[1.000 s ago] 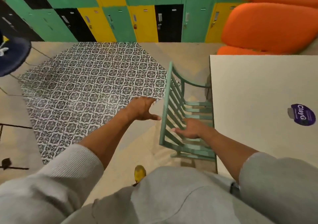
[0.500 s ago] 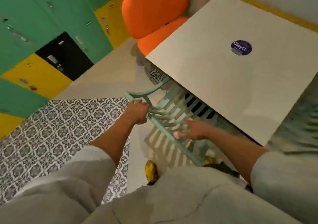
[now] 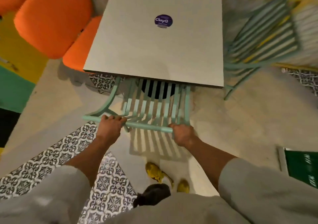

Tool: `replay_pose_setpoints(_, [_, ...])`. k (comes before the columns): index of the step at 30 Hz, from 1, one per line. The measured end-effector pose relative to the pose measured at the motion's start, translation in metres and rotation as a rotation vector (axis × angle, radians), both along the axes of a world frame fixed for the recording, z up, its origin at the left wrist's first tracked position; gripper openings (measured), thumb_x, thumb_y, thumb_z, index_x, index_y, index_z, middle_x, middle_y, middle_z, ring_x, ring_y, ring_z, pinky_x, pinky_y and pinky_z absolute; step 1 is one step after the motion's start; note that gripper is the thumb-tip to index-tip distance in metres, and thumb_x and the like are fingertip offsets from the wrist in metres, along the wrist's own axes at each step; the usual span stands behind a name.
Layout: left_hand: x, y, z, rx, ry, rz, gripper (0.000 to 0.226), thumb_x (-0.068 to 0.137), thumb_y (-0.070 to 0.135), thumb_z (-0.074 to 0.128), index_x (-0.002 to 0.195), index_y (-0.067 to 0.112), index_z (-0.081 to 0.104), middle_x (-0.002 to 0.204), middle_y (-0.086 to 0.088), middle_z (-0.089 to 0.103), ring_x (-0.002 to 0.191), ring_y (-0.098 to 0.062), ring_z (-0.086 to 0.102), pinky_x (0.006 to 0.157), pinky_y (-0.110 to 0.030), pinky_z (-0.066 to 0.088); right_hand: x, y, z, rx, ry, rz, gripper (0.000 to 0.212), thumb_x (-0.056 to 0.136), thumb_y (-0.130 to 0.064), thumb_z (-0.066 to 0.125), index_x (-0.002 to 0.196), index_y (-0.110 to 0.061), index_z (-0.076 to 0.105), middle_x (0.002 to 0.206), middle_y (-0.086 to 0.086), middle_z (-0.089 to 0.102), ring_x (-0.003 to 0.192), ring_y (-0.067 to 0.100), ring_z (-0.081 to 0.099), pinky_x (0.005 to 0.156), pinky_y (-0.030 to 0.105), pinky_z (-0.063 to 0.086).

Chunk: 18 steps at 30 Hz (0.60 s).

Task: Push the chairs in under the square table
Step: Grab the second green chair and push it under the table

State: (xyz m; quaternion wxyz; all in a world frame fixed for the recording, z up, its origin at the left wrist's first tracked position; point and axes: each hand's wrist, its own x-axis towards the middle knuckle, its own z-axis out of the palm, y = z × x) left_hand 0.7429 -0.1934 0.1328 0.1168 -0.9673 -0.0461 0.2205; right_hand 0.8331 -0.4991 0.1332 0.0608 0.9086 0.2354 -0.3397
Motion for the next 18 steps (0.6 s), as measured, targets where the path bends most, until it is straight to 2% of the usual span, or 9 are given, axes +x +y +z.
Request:
replay_pose_setpoints(3, [-0.021,-0.003,0.001,0.012,0.0,-0.029,0.056,0.101,0.016,0.052,0.152,0.038,0.049,0.149,0.007,0.063,0.13,-0.023,0.062,0.106,-0.045,0.043,-0.025,-0.004,-0.002,-0.013,-0.01,-0.031,0.058,0.107,-0.017,0.051,0.159,-0.041,0.046,0.14,0.003,0.067,0.127,0.029,0.066,0.11,0.046,0.052])
replay_pose_setpoints(8, [-0.054,-0.009,0.003,-0.024,-0.002,-0.036,0.05,0.101,0.017,0.054,0.147,0.036,0.054,0.138,0.006,0.07,0.124,-0.023,0.065,0.103,-0.042,0.045,-0.06,-0.014,-0.005,0.007,-0.022,-0.044,0.072,0.102,-0.008,0.054,0.163,-0.044,0.039,0.139,0.007,0.065,0.126,0.031,0.065,0.11,0.049,0.049])
replay_pose_setpoints(14, [-0.059,-0.001,0.009,-0.088,0.058,-0.065,0.041,0.104,0.026,0.053,0.145,0.03,0.056,0.133,0.002,0.07,0.121,-0.025,0.068,0.104,-0.042,0.049,-0.078,-0.015,0.0,0.001,-0.057,-0.104,0.064,0.103,-0.011,0.055,0.159,-0.042,0.044,0.138,0.004,0.065,0.128,0.029,0.064,0.113,0.048,0.045])
replay_pose_setpoints(16, [-0.052,0.011,0.009,-0.095,0.115,-0.046,0.041,0.106,0.03,0.054,0.147,0.028,0.056,0.137,0.0,0.068,0.124,-0.025,0.066,0.105,-0.04,0.051,-0.077,-0.011,0.003,-0.013,-0.078,-0.116,0.059,0.104,-0.014,0.055,0.156,-0.04,0.047,0.136,0.001,0.068,0.127,0.026,0.065,0.112,0.047,0.045])
replay_pose_setpoints(18, [-0.046,0.021,0.008,-0.114,0.185,-0.026,0.04,0.105,0.026,0.055,0.145,0.027,0.058,0.138,-0.003,0.067,0.124,-0.025,0.066,0.105,-0.039,0.053,-0.079,-0.009,0.001,-0.009,-0.089,-0.14,0.057,0.104,-0.014,0.054,0.154,-0.041,0.05,0.135,-0.001,0.069,0.128,0.025,0.065,0.113,0.046,0.045])
